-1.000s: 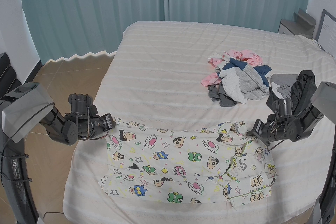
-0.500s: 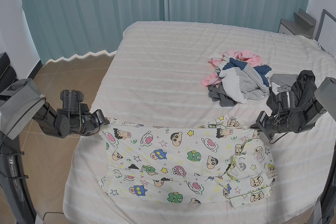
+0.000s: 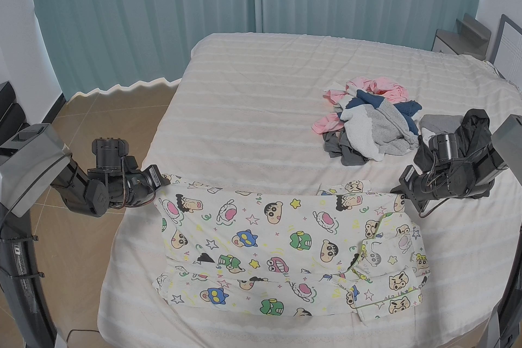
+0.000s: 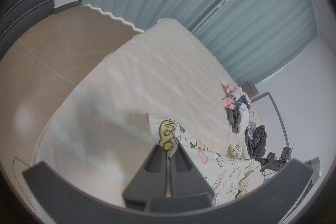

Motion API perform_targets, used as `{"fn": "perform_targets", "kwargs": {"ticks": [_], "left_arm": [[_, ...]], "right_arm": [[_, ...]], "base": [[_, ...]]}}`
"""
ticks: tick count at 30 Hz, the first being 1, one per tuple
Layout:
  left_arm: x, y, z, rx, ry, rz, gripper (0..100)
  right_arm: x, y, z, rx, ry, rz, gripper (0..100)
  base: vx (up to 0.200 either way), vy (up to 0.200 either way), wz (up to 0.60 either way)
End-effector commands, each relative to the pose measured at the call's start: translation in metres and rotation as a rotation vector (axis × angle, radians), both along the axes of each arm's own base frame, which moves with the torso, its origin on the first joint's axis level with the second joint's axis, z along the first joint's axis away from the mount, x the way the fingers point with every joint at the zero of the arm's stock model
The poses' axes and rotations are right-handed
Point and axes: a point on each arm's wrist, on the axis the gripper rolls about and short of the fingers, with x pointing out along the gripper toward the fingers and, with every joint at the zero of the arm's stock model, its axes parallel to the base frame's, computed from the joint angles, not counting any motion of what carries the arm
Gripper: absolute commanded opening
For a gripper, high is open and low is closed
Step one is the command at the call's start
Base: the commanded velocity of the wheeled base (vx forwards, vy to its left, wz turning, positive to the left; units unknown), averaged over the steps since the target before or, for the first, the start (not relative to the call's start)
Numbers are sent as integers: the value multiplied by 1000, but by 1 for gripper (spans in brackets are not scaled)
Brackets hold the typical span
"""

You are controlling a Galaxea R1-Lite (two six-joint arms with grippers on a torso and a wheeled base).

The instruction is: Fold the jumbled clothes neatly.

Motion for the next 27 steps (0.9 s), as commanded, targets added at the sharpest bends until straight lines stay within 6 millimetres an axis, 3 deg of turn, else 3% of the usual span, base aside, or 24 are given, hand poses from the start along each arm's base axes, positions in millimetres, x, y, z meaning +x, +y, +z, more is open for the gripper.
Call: {"fn": "perform_targets", "kwargs": {"ticks": [1,8,15,27], "left_arm": [[-4,1,-3,7,-10,5,0],[-25,2,-24,105,14,-65,0],[-35,1,-28,128,-18,-77,0],[-71,1,-48,195,6,-136,0]], "right_arm": [[-6,3,-1,-3,-2,11,0],[-26,4,-4,-68,11,81,0],[-47,1,-5,-124,-15,127,0],[-94,1,-27,-250,-26,269,0]], "base": [[0,0,0],[0,0,0],[0,0,0],[0,0,0]]}}
